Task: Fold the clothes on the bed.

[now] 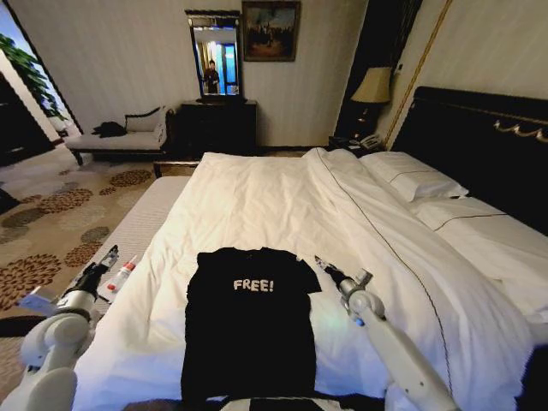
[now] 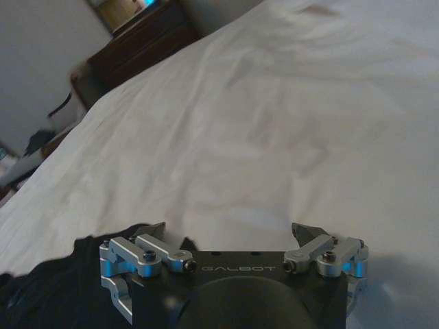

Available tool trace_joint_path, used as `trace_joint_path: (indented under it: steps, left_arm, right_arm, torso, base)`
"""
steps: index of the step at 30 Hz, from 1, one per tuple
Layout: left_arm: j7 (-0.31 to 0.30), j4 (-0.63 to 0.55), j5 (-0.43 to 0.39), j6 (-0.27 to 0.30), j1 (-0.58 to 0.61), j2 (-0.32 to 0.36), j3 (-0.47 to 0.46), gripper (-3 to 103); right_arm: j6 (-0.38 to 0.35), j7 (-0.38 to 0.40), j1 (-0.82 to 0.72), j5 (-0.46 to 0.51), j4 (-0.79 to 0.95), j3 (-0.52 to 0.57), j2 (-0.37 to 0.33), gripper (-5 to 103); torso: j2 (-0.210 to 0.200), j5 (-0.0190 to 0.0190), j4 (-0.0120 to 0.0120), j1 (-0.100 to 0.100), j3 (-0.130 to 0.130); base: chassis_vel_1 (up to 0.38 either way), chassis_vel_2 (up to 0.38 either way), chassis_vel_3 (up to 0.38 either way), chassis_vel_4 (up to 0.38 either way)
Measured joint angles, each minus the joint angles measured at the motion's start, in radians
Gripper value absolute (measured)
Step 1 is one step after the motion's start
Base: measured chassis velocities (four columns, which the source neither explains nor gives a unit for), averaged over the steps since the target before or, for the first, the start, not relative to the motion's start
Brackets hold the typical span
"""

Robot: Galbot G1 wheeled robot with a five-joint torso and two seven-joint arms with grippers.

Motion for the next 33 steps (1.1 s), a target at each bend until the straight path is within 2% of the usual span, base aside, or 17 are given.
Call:
trace_joint_path:
  steps: [6, 8, 11, 12, 15, 16, 19, 21, 25, 26, 28, 31, 33]
  left_arm:
    - [0.002, 0.006, 0.0, -0.003, 0.01, 0.001, -0.018, 100]
    - [0.003, 0.01, 0.001, -0.005, 0.01, 0.002, -0.019, 100]
    - [0.003, 0.01, 0.002, -0.005, 0.009, 0.001, -0.019, 100]
    - [0.003, 0.01, 0.005, -0.005, 0.007, -0.001, -0.014, 100]
    - [0.003, 0.009, 0.011, -0.005, 0.007, -0.003, -0.009, 100]
    - [0.003, 0.009, 0.011, -0.005, 0.007, -0.003, -0.009, 100]
    - [0.003, 0.009, 0.015, -0.006, 0.006, -0.004, -0.005, 100]
    - [0.003, 0.009, 0.015, -0.006, 0.006, -0.004, -0.005, 100]
    - [0.002, 0.008, 0.015, -0.007, 0.006, -0.005, -0.005, 100]
    - [0.002, 0.008, 0.015, -0.007, 0.006, -0.005, -0.005, 100]
    - [0.002, 0.008, 0.016, -0.007, 0.007, -0.005, -0.006, 100]
    - [0.002, 0.008, 0.017, -0.007, 0.008, -0.005, -0.007, 100]
    - [0.002, 0.01, 0.018, -0.007, 0.008, -0.005, -0.007, 100]
  right_arm:
    - [-0.043, -0.048, 0.043, 0.016, -0.019, -0.039, -0.001, 100]
    - [-0.063, -0.101, 0.042, -0.005, -0.024, -0.047, 0.0, 100]
    - [-0.07, -0.133, 0.04, -0.019, -0.028, -0.047, 0.0, 100]
    - [-0.079, -0.176, 0.034, -0.031, -0.03, -0.042, 0.0, 100]
    - [-0.083, -0.216, 0.027, -0.038, -0.03, -0.03, -0.001, 90]
    - [-0.083, -0.216, 0.027, -0.038, -0.03, -0.03, -0.001, 90]
    - [-0.084, -0.249, 0.02, -0.045, -0.028, -0.017, -0.003, 74]
    - [-0.084, -0.252, 0.018, -0.046, -0.028, -0.015, -0.003, 74]
    - [-0.083, -0.267, 0.006, -0.054, -0.019, -0.007, -0.003, 52]
    - [-0.083, -0.267, 0.006, -0.054, -0.019, -0.007, -0.003, 52]
    - [-0.083, -0.276, -0.001, -0.065, -0.015, -0.006, -0.001, 41]
    - [-0.084, -0.28, -0.004, -0.069, -0.013, -0.006, 0.0, 36]
    - [-0.083, -0.291, -0.006, -0.077, -0.011, -0.004, 0.001, 25]
  torso:
    - [0.0, -0.0001, 0.0003, 0.0, 0.0]
    - [0.0, -0.0001, 0.0001, 0.0, 0.0]
    - [0.0, -0.0001, 0.0001, 0.0, 0.0]
    - [0.0, 0.0, 0.0, 0.0, 0.0]
    - [0.0, 0.0, -0.0001, 0.0, 0.0]
    - [0.0, 0.0, -0.0001, 0.0, 0.0]
    - [0.0, -0.0001, 0.0, 0.0, 0.0]
    - [0.0, -0.0001, 0.0, 0.0, 0.0]
    - [0.0, 0.0, 0.0, 0.0, 0.0]
    - [0.0, 0.0, 0.0, 0.0, 0.0]
    - [0.0, -0.0001, 0.0, 0.0, 0.0]
    - [0.0, -0.0001, 0.0001, 0.0, 0.0]
    - [0.0, 0.0, 0.0001, 0.0, 0.0]
  base:
    - [0.0, 0.0, 0.0, 0.0]
    - [0.0, 0.0, 0.0, 0.0]
    - [0.0, 0.0, 0.0, 0.0]
    - [0.0, 0.0, 0.0, 0.0]
    - [0.0, 0.0, 0.0, 0.0]
    - [0.0, 0.0, 0.0, 0.0]
    - [0.0, 0.0, 0.0, 0.0]
    - [0.0, 0.0, 0.0, 0.0]
    - [0.0, 0.0, 0.0, 0.0]
    - [0.0, 0.0, 0.0, 0.0]
    - [0.0, 0.0, 0.0, 0.0]
    - [0.0, 0.0, 0.0, 0.0]
    - [0.0, 0.0, 0.0, 0.0]
